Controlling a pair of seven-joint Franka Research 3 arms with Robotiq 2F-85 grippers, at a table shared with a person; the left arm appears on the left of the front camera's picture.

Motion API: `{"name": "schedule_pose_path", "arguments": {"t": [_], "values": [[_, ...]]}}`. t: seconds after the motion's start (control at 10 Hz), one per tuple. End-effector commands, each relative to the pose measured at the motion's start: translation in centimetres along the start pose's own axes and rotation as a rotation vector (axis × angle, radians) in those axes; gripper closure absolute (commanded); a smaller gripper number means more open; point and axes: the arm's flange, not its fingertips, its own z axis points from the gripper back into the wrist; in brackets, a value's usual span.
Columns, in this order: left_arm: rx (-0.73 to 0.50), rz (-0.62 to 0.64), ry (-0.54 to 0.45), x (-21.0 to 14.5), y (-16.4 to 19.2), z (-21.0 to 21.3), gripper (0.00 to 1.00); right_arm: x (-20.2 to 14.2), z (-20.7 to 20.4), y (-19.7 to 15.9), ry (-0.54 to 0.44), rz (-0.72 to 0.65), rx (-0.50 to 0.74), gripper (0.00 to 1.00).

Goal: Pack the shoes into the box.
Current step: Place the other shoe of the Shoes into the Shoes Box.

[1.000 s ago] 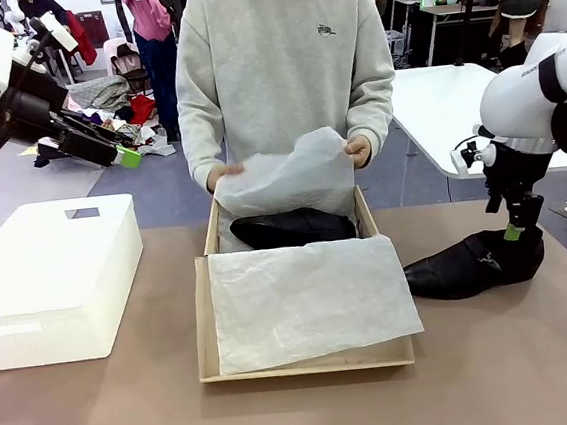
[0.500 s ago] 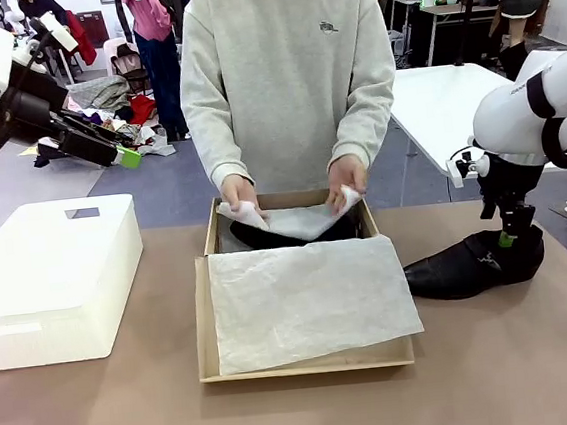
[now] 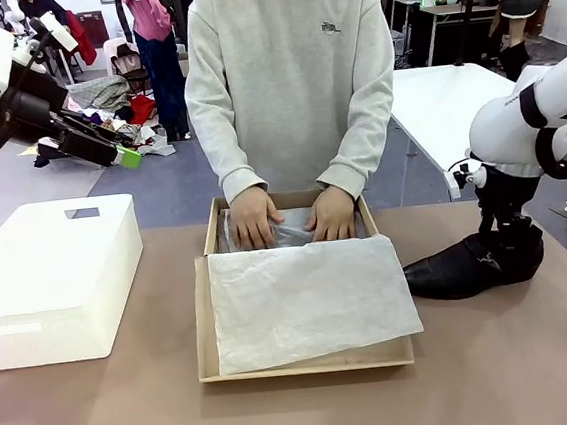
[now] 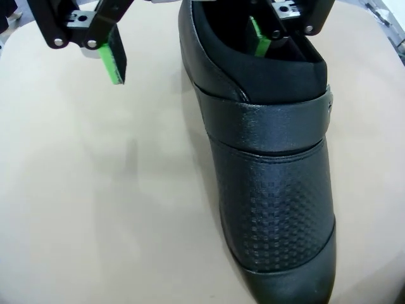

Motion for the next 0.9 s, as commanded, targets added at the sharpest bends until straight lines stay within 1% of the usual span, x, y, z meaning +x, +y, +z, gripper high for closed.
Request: {"name": "schedule_pose_path", "arguments": {"t": [0.0,0.3,0.4,0.8], "values": [[-0.013,-0.007,-0.012,-0.11,0.11,-0.07,0.0,-0.39,0.25,-0.31,-0.032,0.004,0.034,0.34],[-0.013,-0.007,-0.012,-0.11,0.11,-0.07,0.0,-0.67,0.18,-0.56,-0.04,-0.003,0.063,0.85],[-0.013,-0.007,-0.012,-0.11,0.11,-0.07,0.0,-0.74,0.2,-0.63,-0.041,-0.003,0.069,1.0],[-0.013,-0.007,-0.012,-0.11,0.11,-0.07,0.0,-1.16,0.45,-0.93,-0.053,-0.014,0.081,1.0]]}}
